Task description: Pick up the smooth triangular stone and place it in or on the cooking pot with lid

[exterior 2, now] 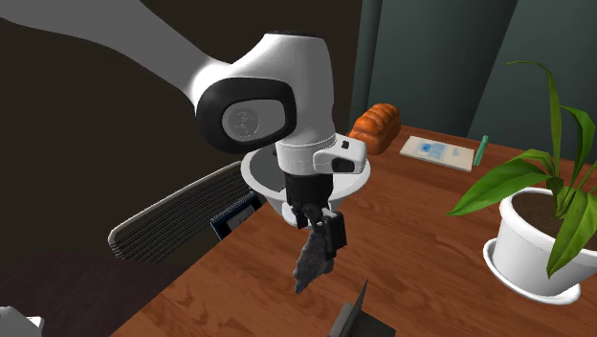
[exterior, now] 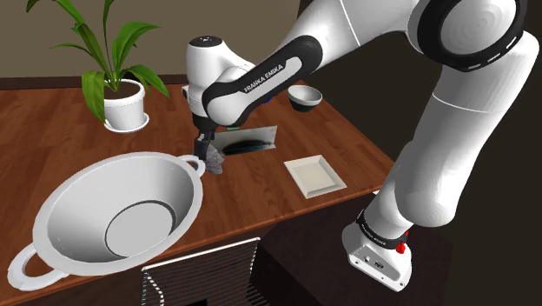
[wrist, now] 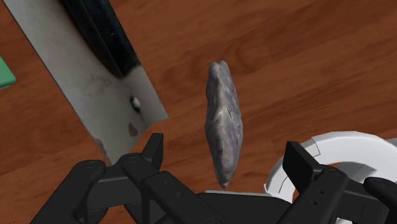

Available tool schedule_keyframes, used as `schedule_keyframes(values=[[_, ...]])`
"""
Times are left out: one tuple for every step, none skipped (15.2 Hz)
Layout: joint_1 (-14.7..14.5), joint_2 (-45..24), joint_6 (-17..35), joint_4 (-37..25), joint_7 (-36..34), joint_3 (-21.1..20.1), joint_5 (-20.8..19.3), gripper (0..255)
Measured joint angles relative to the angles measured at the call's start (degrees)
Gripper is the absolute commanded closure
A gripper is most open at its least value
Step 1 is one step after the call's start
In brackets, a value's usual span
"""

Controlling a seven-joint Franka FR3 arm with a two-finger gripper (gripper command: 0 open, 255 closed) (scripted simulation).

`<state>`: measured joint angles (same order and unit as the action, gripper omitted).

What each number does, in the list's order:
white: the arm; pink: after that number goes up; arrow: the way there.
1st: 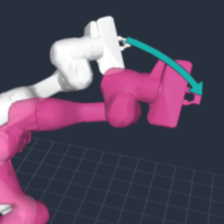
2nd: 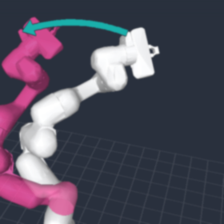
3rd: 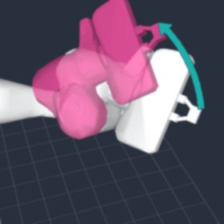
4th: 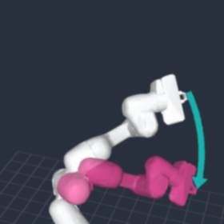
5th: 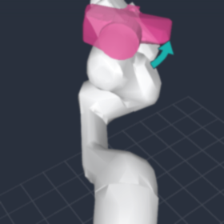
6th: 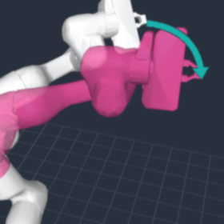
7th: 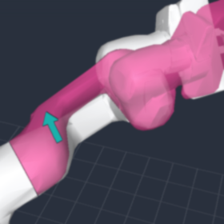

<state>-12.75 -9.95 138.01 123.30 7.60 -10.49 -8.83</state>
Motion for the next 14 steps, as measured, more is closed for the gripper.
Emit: schedule_keyframes(values=[[0.0, -0.1, -0.2, -0.2, 0.1, 0.0, 0.0, 255], [0.0, -0.1, -0.2, -0.2, 0.2, 0.0, 0.0, 255], [0.0, -0.2, -0.4, -0.4, 0.2, 0.0, 0.0, 255], [0.0, -0.3, -0.5, -0.5, 0.1, 0.0, 0.0, 255], [0.0, -0.1, -0.1, -0.2, 0.0, 0.0, 0.0, 255], [-0.1, 0.2, -0.2, -0.1, 0.1, -0.2, 0.2, 255], [-0.1, 0.6, -0.4, -0.1, 0.2, -0.4, 0.4, 255], [-0.1, 0.9, -1.0, -0.3, 0.2, -0.5, 0.6, 255], [0.0, 1.2, -1.5, -0.3, 0.3, -0.4, 0.7, 255], [0.1, 1.7, -2.1, -0.4, 0.5, -0.3, 0.9, 255], [0.2, 2.0, -2.7, -0.6, 0.7, -0.3, 1.1, 255], [0.1, 2.4, -3.4, -0.9, 0.7, -0.4, 1.2, 255], [0.2, 2.7, -4.1, -1.3, 0.9, -0.4, 1.4, 255], [0.2, 3.2, -4.8, -1.6, 1.1, -0.4, 1.6, 255]])
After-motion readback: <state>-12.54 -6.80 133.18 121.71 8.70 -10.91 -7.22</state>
